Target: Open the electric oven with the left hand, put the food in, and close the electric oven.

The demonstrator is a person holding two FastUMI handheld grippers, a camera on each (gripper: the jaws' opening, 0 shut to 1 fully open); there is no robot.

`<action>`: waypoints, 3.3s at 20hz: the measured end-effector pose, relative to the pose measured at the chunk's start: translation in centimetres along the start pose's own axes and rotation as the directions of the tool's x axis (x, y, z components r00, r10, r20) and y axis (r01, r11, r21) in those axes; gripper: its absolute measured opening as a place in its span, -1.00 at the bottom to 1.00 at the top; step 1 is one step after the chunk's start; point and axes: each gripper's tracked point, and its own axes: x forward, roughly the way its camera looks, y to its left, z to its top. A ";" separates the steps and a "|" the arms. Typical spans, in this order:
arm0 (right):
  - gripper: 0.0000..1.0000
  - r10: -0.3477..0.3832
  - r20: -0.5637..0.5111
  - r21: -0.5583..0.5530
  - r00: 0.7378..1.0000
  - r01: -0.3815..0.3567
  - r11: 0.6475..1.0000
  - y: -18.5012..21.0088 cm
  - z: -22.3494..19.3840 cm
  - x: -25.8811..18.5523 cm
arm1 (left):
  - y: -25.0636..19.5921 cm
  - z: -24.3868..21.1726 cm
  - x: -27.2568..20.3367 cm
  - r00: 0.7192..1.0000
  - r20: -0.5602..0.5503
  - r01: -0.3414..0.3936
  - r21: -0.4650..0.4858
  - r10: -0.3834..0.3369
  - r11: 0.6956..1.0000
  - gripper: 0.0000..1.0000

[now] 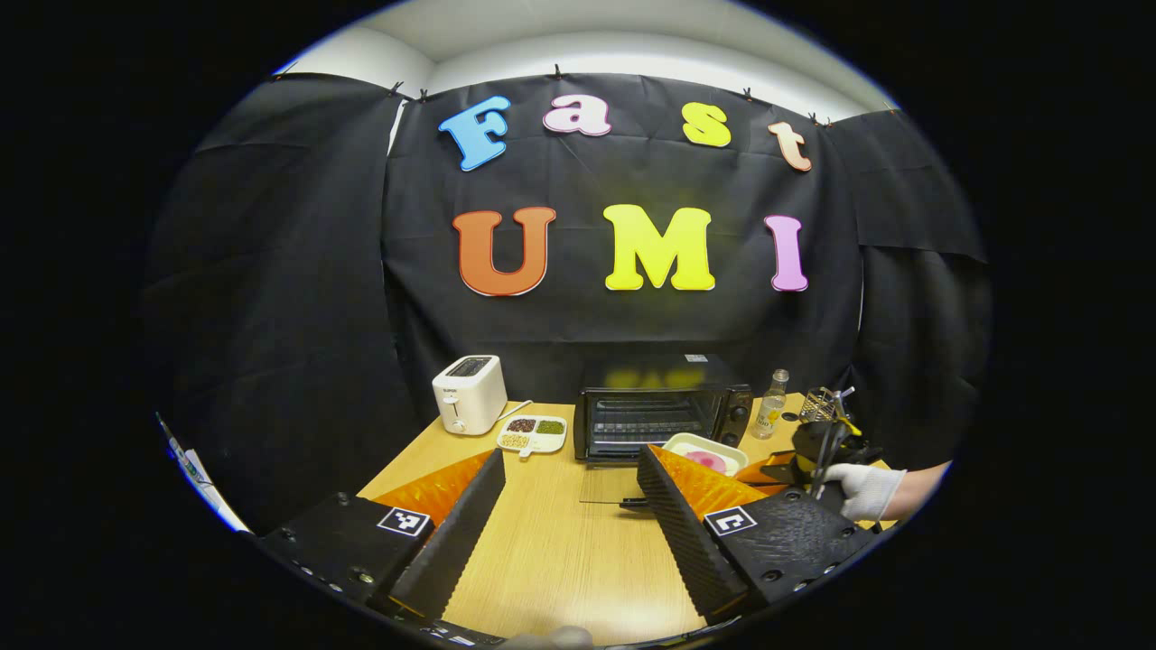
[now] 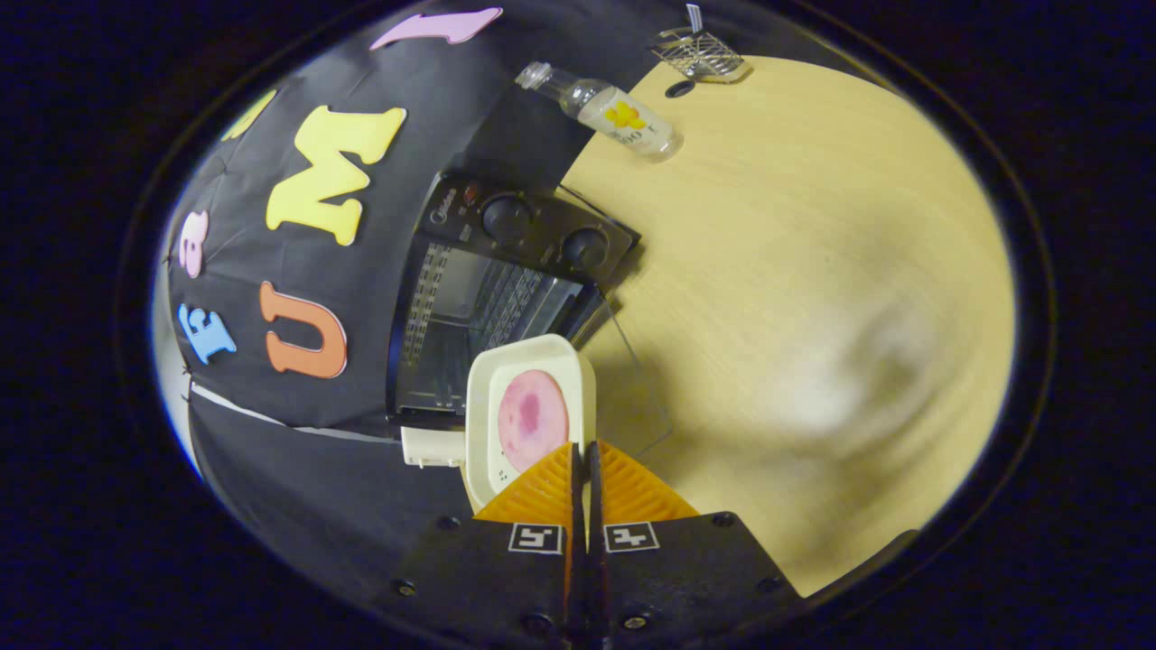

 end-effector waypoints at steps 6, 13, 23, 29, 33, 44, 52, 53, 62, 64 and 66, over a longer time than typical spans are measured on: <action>-0.99 -0.018 0.011 0.041 1.000 0.017 0.999 3.8 -0.6 6.5 | 2.8 -0.4 -1.6 0.996 -0.015 -0.086 0.015 0.086 0.996 0.89; -0.93 -0.040 0.155 0.048 0.987 0.033 0.998 5.6 4.7 11.2 | 6.1 -1.6 -2.9 0.978 -0.053 -0.202 0.013 0.202 0.979 0.91; -0.53 0.080 0.209 0.035 0.975 -0.090 0.995 7.2 7.2 11.8 | 5.4 -1.1 -1.3 0.975 -0.047 -0.216 -0.011 0.216 0.976 0.91; 0.22 0.072 0.156 -0.080 0.985 -0.060 0.995 6.0 6.0 5.6 | 3.0 -1.5 0.8 0.991 -0.029 -0.132 0.001 0.132 0.991 0.92; 0.67 0.078 0.139 -0.267 0.987 -0.038 0.963 4.7 5.5 -0.5 | 0.7 -2.9 3.0 0.998 -0.036 -0.058 0.006 0.059 0.998 0.91; 0.89 -0.131 0.370 -0.673 0.920 0.362 0.645 -6.0 7.2 -14.9 | -7.0 -11.1 8.0 0.977 -0.162 0.147 0.042 -0.139 0.988 0.91; 1.00 -0.123 0.429 -0.796 0.895 0.439 0.417 -9.2 8.8 -21.1 | -12.7 -18.5 12.0 0.943 -0.275 0.211 0.049 -0.190 0.976 0.92; 1.00 -0.131 0.437 -0.801 0.890 0.451 0.393 -9.6 9.4 -21.5 | -13.3 -19.6 12.4 0.936 -0.297 0.212 0.046 -0.189 0.976 0.91; 0.97 -0.157 0.453 -0.790 0.877 0.477 0.384 -10.1 12.6 -23.4 | -15.9 -24.7 17.7 0.912 -0.373 0.205 0.056 -0.170 0.977 0.94; 0.97 -0.172 0.453 -0.781 0.875 0.482 0.396 -10.6 12.7 -23.7 | -15.9 -25.5 18.7 0.907 -0.388 0.202 0.057 -0.164 0.978 0.94; 0.97 -0.175 0.456 -0.773 0.872 0.486 0.407 -10.7 12.9 -24.1 | -15.7 -25.0 19.4 0.910 -0.384 0.192 0.058 -0.155 0.980 0.94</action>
